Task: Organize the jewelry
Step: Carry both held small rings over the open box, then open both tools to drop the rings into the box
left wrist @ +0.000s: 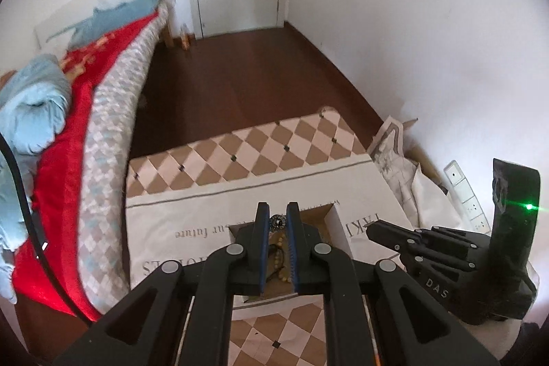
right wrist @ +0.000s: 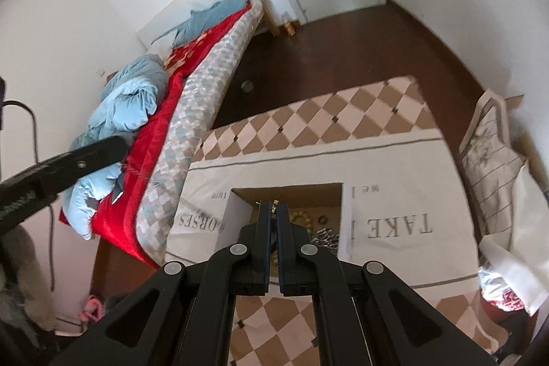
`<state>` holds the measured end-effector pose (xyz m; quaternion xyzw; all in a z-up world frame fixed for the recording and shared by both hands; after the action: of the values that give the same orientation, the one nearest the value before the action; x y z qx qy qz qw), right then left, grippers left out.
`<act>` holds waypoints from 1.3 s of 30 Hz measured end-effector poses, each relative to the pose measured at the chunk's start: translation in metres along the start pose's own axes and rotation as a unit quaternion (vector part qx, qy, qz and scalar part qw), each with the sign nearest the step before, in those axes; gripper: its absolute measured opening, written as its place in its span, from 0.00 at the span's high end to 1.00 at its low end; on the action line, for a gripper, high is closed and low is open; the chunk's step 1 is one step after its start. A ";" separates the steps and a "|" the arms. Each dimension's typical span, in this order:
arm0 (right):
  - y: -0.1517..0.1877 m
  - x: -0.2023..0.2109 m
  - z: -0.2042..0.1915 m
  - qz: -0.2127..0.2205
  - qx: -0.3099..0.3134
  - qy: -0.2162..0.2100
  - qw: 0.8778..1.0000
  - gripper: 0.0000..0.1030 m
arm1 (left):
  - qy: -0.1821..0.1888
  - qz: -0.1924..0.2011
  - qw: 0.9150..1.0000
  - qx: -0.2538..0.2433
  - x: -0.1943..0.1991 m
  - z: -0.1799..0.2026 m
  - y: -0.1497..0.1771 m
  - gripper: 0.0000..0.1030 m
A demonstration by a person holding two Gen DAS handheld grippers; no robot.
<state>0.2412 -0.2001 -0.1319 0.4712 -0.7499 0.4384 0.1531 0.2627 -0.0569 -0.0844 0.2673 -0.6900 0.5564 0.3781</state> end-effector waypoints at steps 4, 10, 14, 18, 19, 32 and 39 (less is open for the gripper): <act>0.002 -0.022 0.008 -0.030 -0.014 -0.005 0.999 0.97 | 0.009 -0.032 0.999 0.006 -0.026 -0.002 0.002 0.93; 0.011 -0.053 0.022 -0.068 -0.034 -0.008 0.997 0.97 | 0.046 -0.095 0.994 0.031 -0.067 -0.004 0.015 0.93; 0.012 -0.071 0.033 -0.087 -0.056 -0.011 0.995 0.97 | 0.077 -0.143 0.985 0.055 -0.091 -0.004 0.028 0.92; 0.014 -0.085 0.041 -0.113 -0.076 -0.014 0.991 0.97 | 0.081 -0.181 0.978 0.073 -0.109 -0.007 0.040 0.90; 0.016 -0.088 0.043 -0.120 -0.079 -0.011 0.990 0.97 | 0.079 -0.192 0.975 0.073 -0.113 -0.007 0.044 0.90; 0.019 -0.079 0.051 -0.131 -0.046 0.095 0.986 0.22 | -0.035 -0.184 0.979 0.085 -0.119 -0.046 0.056 0.30; 0.022 -0.067 0.058 -0.139 0.022 0.235 0.962 0.00 | -0.142 -0.139 0.978 0.059 -0.106 -0.067 0.066 0.00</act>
<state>0.2671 -0.2039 -0.2194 0.4581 -0.6099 0.5276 0.3739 0.2866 0.0182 -0.2026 0.4589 -0.6587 0.4943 0.3334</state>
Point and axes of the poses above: each gripper's, at about its wrist camera, not at the fingertips, and x roughly against the way its jaws point, z to its right, y to its underside, the point moved 7 cm from there along -x, roughly the way its jaws point, and after that the axes turned 11 degrees about -y, right-handed, at the moved point
